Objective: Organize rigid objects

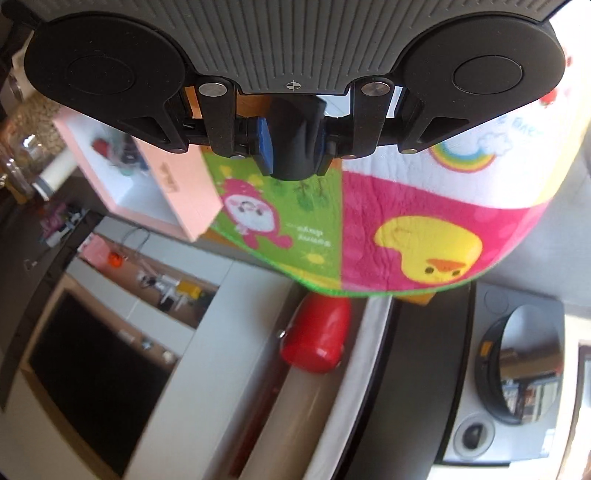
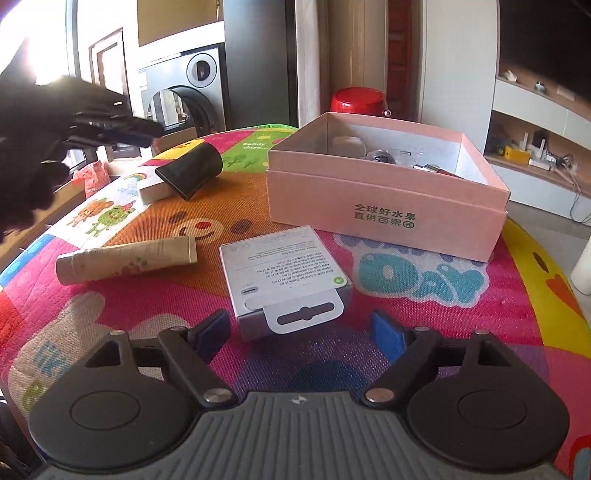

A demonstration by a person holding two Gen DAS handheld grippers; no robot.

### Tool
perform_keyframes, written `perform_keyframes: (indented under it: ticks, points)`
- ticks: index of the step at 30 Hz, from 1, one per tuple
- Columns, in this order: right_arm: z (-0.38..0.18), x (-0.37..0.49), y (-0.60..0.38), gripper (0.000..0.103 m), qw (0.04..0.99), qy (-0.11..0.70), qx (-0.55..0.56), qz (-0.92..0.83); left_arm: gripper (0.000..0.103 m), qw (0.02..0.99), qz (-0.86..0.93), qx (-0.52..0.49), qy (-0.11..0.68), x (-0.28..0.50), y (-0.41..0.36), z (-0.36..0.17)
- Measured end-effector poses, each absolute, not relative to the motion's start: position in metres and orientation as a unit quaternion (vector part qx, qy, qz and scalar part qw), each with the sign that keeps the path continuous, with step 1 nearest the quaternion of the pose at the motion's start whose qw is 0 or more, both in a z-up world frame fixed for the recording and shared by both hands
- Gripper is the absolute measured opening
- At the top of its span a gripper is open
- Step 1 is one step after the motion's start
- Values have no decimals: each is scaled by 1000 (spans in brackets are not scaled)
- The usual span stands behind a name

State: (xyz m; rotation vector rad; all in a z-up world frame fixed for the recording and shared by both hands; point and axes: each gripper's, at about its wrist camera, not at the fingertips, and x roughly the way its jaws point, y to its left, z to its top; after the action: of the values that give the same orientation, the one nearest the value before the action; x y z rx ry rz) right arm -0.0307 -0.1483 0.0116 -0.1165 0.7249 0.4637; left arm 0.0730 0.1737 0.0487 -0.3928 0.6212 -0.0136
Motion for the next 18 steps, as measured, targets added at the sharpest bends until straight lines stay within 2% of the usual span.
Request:
perform_keyframes:
  ticks: [1, 3, 10, 11, 14, 18]
  points:
    - [11, -31, -148, 83, 907, 351, -56, 225, 27, 928, -7, -194, 318, 82, 173, 44]
    - [11, -31, -148, 84, 907, 351, -55, 225, 35, 925, -29, -197, 323, 89, 167, 36]
    - [11, -31, -147, 85, 907, 352, -56, 226, 33, 920, -122, -113, 356, 62, 123, 24]
    - [11, -31, -147, 85, 907, 352, -57, 226, 29, 914, -136, -109, 367, 57, 119, 22]
    - [11, -31, -147, 85, 907, 352, -57, 226, 29, 897, -163, -106, 397, 45, 114, 12]
    - [11, -30, -147, 85, 906, 352, -57, 226, 29, 903, -164, -117, 379, 27, 125, 22]
